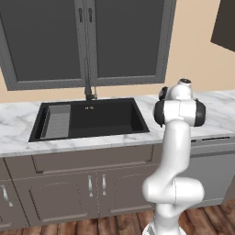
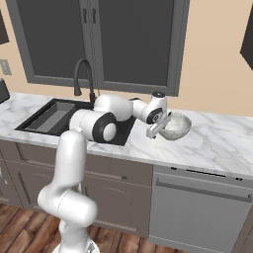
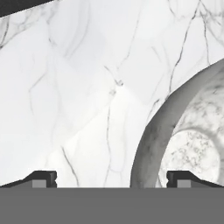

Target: Clear the mugs and bowl far away from the sink.

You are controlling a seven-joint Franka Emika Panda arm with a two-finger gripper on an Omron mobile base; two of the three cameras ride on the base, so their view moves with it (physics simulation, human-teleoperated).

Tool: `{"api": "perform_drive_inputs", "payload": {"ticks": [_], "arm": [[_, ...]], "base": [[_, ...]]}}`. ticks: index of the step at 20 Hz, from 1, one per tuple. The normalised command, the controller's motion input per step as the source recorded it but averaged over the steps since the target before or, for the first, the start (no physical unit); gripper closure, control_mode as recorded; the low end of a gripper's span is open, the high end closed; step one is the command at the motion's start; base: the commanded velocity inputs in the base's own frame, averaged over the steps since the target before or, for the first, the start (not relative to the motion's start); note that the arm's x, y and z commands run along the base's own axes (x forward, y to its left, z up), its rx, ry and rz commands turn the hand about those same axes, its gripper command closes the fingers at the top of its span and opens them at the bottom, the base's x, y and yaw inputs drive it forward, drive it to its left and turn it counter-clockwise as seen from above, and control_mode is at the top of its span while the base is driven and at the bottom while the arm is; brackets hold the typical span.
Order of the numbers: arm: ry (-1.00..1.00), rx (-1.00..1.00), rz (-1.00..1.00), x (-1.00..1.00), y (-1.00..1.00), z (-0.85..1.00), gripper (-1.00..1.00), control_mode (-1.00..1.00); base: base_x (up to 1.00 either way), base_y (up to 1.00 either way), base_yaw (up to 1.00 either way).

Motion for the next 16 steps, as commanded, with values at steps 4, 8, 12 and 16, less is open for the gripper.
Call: {"api": "perform_drive_inputs", "payload": {"ticks": [4,8,12,16], "arm": [[0.0,0.0,0.04,0.12,0.0,-0.13,-1.0,-1.0],[0.0,0.0,0.04,0.12,0.0,-0.11,-1.0,-1.0],[0.0,0.0,0.01,0.06,0.0,-0.01,1.0,-1.0],[0.0,0.0,0.0,0.0,0.0,0.0,1.0,-1.0]], "base": [[0.0,0.0,0.0],[0.0,0.0,0.0],[0.0,0.0,0.0],[0.0,0.0,0.0]]}}
